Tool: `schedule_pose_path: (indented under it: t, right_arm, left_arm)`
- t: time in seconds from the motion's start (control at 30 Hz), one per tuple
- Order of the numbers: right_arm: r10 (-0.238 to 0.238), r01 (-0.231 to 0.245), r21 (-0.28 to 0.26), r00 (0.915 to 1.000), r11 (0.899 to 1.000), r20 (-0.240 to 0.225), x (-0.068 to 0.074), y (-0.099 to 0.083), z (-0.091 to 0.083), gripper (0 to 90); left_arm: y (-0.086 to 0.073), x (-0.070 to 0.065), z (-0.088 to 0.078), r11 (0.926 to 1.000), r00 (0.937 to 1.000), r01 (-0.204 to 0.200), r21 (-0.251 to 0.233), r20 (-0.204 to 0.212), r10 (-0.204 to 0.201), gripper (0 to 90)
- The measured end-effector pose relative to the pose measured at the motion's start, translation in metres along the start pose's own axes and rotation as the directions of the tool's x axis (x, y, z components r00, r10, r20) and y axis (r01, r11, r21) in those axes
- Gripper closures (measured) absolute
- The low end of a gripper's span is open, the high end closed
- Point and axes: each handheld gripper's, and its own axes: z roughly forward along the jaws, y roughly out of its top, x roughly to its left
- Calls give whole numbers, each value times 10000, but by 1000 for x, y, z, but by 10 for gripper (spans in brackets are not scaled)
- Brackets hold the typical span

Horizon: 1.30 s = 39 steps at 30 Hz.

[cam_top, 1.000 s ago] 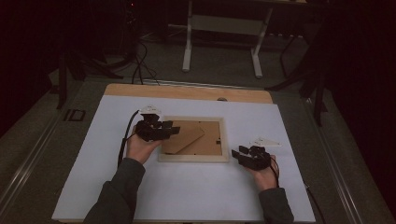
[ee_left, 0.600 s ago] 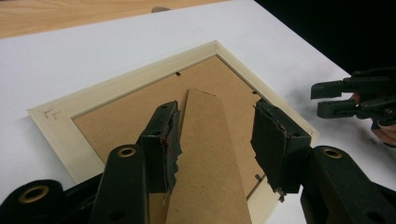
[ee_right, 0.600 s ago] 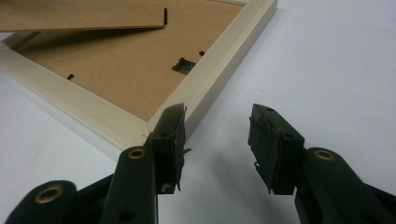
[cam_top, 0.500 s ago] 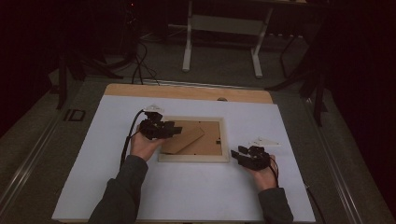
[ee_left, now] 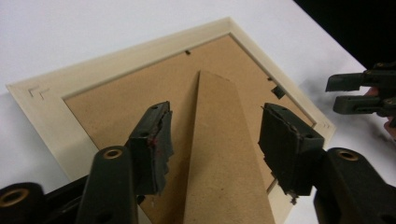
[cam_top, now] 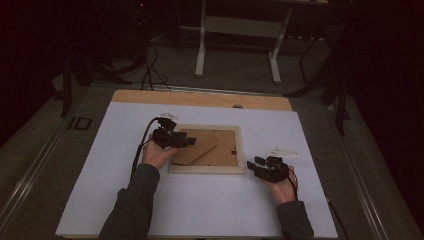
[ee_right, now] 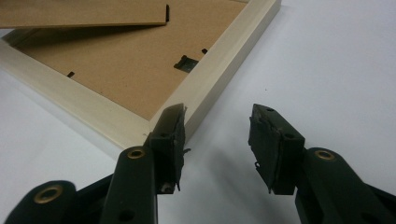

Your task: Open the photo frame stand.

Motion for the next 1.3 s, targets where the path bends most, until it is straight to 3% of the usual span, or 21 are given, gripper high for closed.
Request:
schedule_pose_path:
  t: [0.2,0.3,0.43,0.87,1.3]
  right_arm:
    - [0,0,6,10000,10000,2,0,0,0,547]
    - [4,-4,2,10000,10000,-3,0,0,0,546]
    - [-16,16,30,10000,10000,-30,0,0,0,544]
    - [-37,37,31,10000,10000,-36,0,0,1,543]
    - [-29,30,10,10000,10000,-56,0,0,1,542]
  left_arm:
    - [-2,3,7,9996,9997,206,174,-93,-205,396]
    - [-2,4,10,9989,9995,301,368,46,-303,386]
    - [-5,7,18,9955,9971,480,819,555,-527,386]
    - [-10,5,28,9898,9933,279,1399,1070,-432,403]
    - [-15,5,35,9847,9881,340,1708,1421,-588,399]
